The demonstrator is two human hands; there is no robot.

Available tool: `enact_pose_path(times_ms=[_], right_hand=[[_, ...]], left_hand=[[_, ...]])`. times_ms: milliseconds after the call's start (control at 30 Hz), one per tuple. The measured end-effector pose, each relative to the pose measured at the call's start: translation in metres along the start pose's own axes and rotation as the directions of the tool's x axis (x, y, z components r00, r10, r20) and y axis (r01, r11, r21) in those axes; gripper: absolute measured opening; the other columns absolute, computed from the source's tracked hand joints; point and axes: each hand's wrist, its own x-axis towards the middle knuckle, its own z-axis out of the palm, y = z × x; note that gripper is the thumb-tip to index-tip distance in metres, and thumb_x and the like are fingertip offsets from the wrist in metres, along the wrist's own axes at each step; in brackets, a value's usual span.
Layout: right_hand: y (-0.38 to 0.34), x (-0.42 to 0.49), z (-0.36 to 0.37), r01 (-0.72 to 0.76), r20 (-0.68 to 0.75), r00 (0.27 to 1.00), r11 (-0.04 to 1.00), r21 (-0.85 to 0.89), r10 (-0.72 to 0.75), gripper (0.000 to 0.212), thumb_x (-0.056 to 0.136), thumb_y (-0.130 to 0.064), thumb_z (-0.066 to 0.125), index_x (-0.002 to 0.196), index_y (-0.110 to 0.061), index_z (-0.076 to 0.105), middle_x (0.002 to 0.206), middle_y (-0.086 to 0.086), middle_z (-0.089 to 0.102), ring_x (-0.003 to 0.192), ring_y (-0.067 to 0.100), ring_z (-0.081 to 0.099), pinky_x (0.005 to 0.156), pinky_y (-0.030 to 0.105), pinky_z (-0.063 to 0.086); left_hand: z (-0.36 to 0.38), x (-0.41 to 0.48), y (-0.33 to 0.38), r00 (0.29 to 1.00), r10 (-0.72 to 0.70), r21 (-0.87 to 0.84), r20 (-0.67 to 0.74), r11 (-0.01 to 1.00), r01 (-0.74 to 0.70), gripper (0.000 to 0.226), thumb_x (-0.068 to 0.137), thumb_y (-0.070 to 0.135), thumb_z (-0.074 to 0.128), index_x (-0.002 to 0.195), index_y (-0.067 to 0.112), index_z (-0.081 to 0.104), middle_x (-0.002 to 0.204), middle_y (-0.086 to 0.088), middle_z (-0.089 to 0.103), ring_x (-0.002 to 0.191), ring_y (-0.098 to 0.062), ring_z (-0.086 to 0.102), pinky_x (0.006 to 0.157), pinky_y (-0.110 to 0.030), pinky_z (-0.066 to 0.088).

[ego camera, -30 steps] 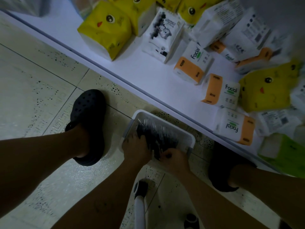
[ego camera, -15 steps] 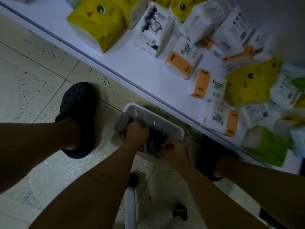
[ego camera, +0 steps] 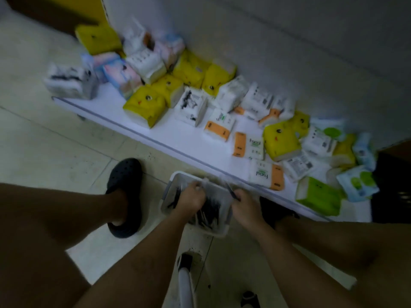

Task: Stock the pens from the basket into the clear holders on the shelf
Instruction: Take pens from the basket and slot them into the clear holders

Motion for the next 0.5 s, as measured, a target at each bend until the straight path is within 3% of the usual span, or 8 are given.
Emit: enact_pose_path(times_ms=[100,200,267,333,400,500], right_hand=[[-0.008,-0.015,-0.022,0.068,-0.098,0.993,0.998,0.003,-0.067,0.032,0.096,-0.049,0.036,0.081,-0.028,0.054,0.080,-0.003,0.062,0.073,0.017,0.060,0.071,0.041,0.053],[-0.028,-0.036,-0.048,0.167,-0.141,0.980,0.964,0.206,-0.140,0.023,0.101,-0.030,0.043,0.091,-0.020,0.061,0.082,0.003,0.066,0.063,0.019,0.062,0.064,0.034,0.052],[-0.040,-0.050,-0.065,0.192,-0.134,0.980,0.892,0.408,-0.149,0.017,0.101,-0.019,0.045,0.100,-0.010,0.060,0.070,0.010,0.060,0.050,0.020,0.061,0.054,0.032,0.052],[-0.052,-0.064,-0.081,0.223,-0.132,0.975,0.790,0.571,-0.180,0.013,0.102,-0.009,0.044,0.096,-0.005,0.054,0.073,0.014,0.052,0.044,0.014,0.057,0.048,0.027,0.050],[-0.063,-0.074,-0.096,0.277,-0.188,0.960,0.788,0.550,-0.206,0.014,0.101,-0.007,0.042,0.089,-0.008,0.049,0.085,0.014,0.051,0.043,0.010,0.053,0.044,0.024,0.044],[-0.078,-0.089,-0.120,0.388,-0.324,0.912,0.791,0.473,-0.253,0.010,0.101,-0.006,0.041,0.098,-0.014,0.047,0.086,0.011,0.049,0.052,0.016,0.040,0.047,0.028,0.032]], left_hand=[[-0.008,-0.029,0.042,0.980,0.173,0.031,-0.097,0.985,-0.171,0.033,0.100,0.038,0.042,0.111,0.011,0.058,0.095,-0.019,0.067,0.078,-0.029,0.062,0.070,-0.030,0.048],[-0.017,-0.062,0.081,0.951,0.272,-0.035,-0.145,0.959,-0.280,0.032,0.097,0.036,0.050,0.098,0.005,0.060,0.074,-0.008,0.064,0.057,-0.018,0.056,0.053,-0.024,0.045],[-0.021,-0.080,0.102,0.930,0.323,-0.053,-0.175,0.940,-0.336,0.024,0.098,0.030,0.051,0.093,0.008,0.058,0.078,-0.005,0.066,0.059,-0.017,0.058,0.054,-0.026,0.046],[-0.024,-0.097,0.122,0.901,0.372,-0.032,-0.223,0.921,-0.388,0.020,0.098,0.031,0.050,0.091,0.015,0.058,0.083,-0.002,0.068,0.067,-0.020,0.059,0.062,-0.032,0.047],[-0.025,-0.114,0.142,0.869,0.428,-0.020,-0.249,0.894,-0.447,0.024,0.099,0.035,0.046,0.097,0.017,0.061,0.085,0.001,0.068,0.072,-0.020,0.058,0.067,-0.034,0.046],[-0.023,-0.137,0.171,0.804,0.544,-0.034,-0.238,0.823,-0.567,0.021,0.099,0.032,0.048,0.106,0.017,0.061,0.084,-0.002,0.068,0.069,-0.014,0.057,0.066,-0.033,0.048]])
